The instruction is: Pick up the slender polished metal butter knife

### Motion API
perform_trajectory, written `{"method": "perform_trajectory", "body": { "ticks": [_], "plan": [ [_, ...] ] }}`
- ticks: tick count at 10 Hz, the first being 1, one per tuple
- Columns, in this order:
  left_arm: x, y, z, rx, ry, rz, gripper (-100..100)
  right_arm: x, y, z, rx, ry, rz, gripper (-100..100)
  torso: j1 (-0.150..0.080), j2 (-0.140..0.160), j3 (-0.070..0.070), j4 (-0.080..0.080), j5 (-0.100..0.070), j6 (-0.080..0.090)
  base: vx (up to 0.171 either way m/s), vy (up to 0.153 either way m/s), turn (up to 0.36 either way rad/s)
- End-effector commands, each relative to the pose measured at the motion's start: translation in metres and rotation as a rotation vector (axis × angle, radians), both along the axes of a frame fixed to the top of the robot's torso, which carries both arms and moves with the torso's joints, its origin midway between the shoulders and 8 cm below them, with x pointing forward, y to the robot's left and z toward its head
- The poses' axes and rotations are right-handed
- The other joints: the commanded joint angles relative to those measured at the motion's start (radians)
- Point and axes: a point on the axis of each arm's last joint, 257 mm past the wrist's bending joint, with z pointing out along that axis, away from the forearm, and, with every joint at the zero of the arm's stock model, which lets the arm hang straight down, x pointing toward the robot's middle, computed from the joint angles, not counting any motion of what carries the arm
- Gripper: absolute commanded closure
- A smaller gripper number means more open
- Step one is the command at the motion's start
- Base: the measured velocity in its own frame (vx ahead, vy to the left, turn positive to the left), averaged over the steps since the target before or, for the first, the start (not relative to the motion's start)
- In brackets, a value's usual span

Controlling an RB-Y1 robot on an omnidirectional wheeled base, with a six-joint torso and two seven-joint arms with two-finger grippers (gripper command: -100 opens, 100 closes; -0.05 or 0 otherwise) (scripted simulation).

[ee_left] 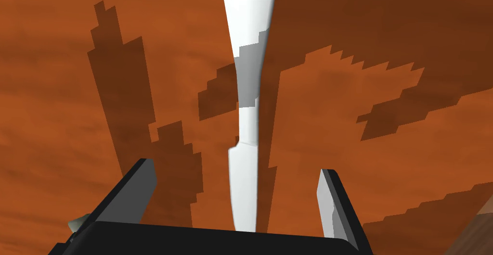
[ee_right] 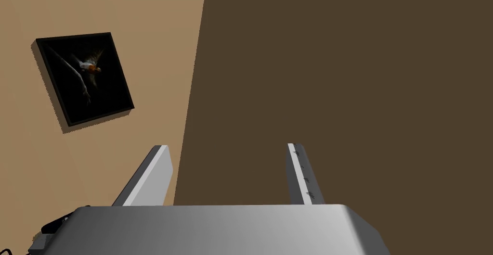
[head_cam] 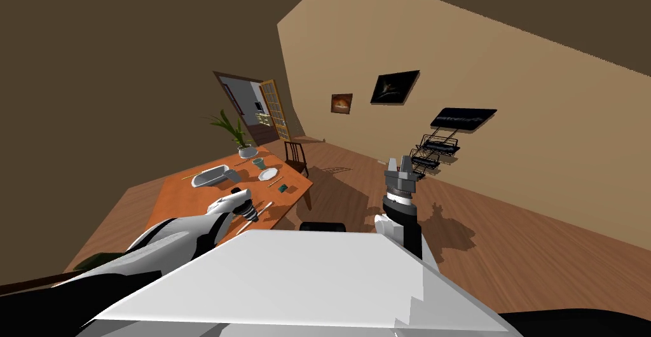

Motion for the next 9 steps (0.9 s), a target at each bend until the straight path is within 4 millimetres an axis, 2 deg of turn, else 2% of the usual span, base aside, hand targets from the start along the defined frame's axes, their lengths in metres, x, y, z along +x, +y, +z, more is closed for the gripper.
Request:
{"method": "perform_trajectory", "body": {
  "ticks": [1, 2, 3, 4, 6, 7, 8, 9],
  "plan": [
    [0.000, 0.000, 0.000, 0.000, 0.000, 0.000, -100, 0.000, 0.000, 0.000, 0.000, 0.000, 0.000, 0, 0.000, 0.000, 0.000, 0.000, 0.000, 0.000, 0.019, 0.006, 0.002],
    [-0.001, -0.001, 0.000, -0.002, 0.003, 0.003, 0, 0.000, 0.000, 0.000, 0.000, 0.000, 0.000, 0, 0.000, 0.001, 0.001, 0.000, 0.000, 0.000, 0.000, 0.000, 0.000],
    [-0.006, -0.007, -0.010, -0.002, 0.003, -0.002, -100, 0.000, 0.000, 0.000, 0.000, 0.000, 0.000, 0, -0.001, 0.002, 0.001, 0.000, 0.000, 0.000, 0.032, 0.025, 0.030],
    [-0.006, -0.007, -0.010, -0.002, 0.003, -0.002, -100, 0.000, 0.000, 0.000, 0.000, 0.000, 0.000, 0, 0.001, 0.001, 0.001, 0.000, 0.000, 0.000, 0.032, 0.033, 0.021],
    [-0.014, -0.015, -0.023, -0.003, 0.003, -0.008, -100, 0.000, 0.000, 0.000, 0.000, 0.000, 0.000, 0, 0.002, 0.001, 0.000, 0.000, 0.000, 0.000, 0.045, 0.036, 0.022],
    [-0.012, -0.013, -0.018, -0.003, 0.004, -0.006, -100, 0.000, 0.000, 0.000, 0.000, 0.000, 0.000, 0, 0.002, 0.000, 0.000, 0.000, 0.000, 0.000, 0.020, 0.015, 0.003],
    [-0.012, -0.013, -0.019, -0.003, 0.003, -0.007, 100, 0.000, 0.000, 0.000, 0.000, 0.000, 0.000, 0, 0.001, 0.001, 0.001, 0.000, 0.000, 0.000, 0.000, 0.000, 0.000],
    [-0.012, -0.013, -0.019, -0.003, 0.003, -0.007, 100, 0.000, 0.000, 0.000, 0.000, 0.000, 0.000, 0, 0.000, 0.002, 0.001, 0.001, 0.000, 0.000, 0.000, 0.000, 0.000]
  ]
}}
